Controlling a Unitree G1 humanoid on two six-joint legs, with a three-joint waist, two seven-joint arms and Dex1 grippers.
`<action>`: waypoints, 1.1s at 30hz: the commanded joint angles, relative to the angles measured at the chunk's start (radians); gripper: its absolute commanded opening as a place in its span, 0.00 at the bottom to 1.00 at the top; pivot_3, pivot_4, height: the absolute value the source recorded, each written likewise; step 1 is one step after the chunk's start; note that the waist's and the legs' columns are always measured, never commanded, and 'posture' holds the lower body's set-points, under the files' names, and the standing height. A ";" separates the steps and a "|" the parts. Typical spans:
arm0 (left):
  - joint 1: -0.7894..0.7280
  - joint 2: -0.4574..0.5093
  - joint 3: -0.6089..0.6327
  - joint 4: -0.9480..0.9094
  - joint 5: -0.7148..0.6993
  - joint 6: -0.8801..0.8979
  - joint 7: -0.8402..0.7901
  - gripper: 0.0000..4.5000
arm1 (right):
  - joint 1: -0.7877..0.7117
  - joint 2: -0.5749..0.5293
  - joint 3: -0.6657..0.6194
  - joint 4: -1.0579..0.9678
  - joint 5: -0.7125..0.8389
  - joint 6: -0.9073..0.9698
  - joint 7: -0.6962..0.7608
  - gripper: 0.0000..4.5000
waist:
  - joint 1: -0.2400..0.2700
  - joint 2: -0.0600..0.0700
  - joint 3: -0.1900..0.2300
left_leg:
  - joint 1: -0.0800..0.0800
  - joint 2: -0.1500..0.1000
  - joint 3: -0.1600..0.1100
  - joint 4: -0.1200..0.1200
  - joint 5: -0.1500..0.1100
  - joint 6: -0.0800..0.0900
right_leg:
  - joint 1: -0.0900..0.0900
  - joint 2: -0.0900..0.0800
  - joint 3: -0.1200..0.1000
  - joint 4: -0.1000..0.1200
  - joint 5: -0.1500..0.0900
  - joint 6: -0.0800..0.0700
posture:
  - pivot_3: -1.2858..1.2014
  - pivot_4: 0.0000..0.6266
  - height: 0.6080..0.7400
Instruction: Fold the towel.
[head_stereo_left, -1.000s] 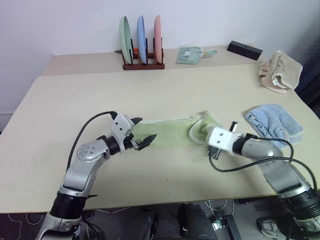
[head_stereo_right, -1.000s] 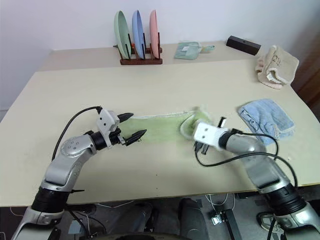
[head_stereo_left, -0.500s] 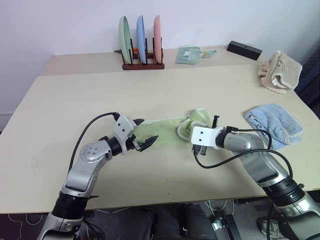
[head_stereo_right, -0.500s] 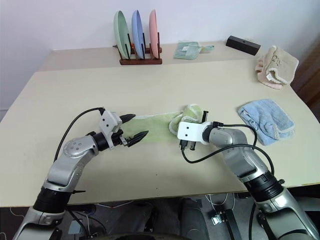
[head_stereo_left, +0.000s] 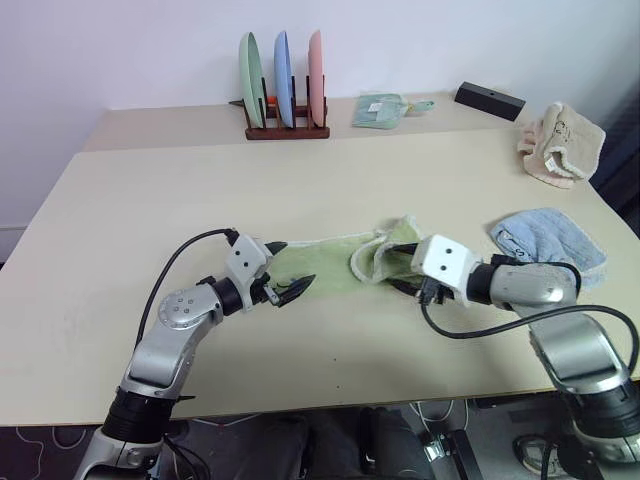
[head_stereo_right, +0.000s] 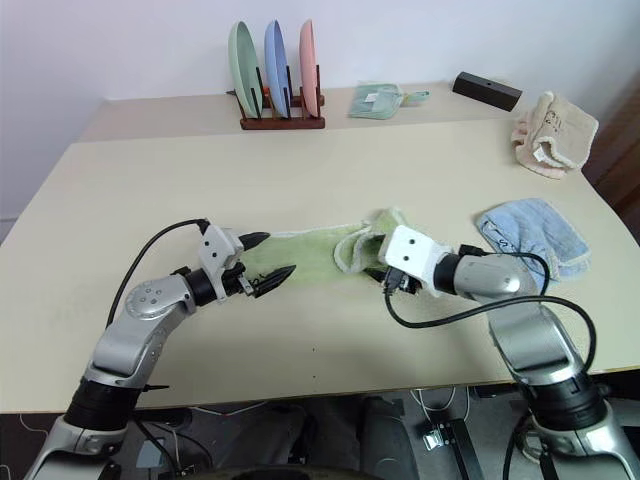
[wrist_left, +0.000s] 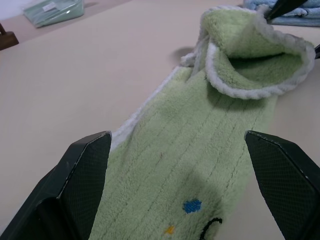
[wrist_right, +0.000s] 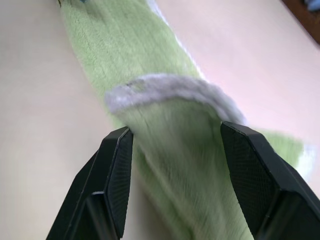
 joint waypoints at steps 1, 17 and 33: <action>-0.014 0.002 0.006 -0.024 -0.005 -0.013 -0.005 0.97 | -0.004 0.005 -0.096 -0.025 0.080 0.066 -0.027 0.61 | 0.000 0.000 0.000 | 0.000 0.000 0.000 0.000 0.000 0.000 | 0.000 0.000 0.000 0.000 0.000 0.000 | 0.52 0.24 1.00; -0.025 0.006 0.013 -0.014 -0.004 -0.011 -0.011 0.97 | -0.014 -0.063 -0.041 0.192 0.020 0.004 -0.113 0.01 | -0.001 0.000 0.000 | 0.000 0.000 0.000 0.000 0.000 0.000 | 0.000 0.000 0.000 0.000 0.000 0.000 | 0.52 0.24 1.00; 0.020 0.012 0.061 -0.052 -0.020 0.008 0.026 0.97 | -0.264 0.171 0.235 0.277 -0.096 -0.145 -0.166 0.01 | 0.000 0.000 0.000 | 0.000 0.000 0.000 0.000 0.000 0.000 | -0.001 0.000 0.000 0.000 0.000 0.000 | 0.52 0.24 1.00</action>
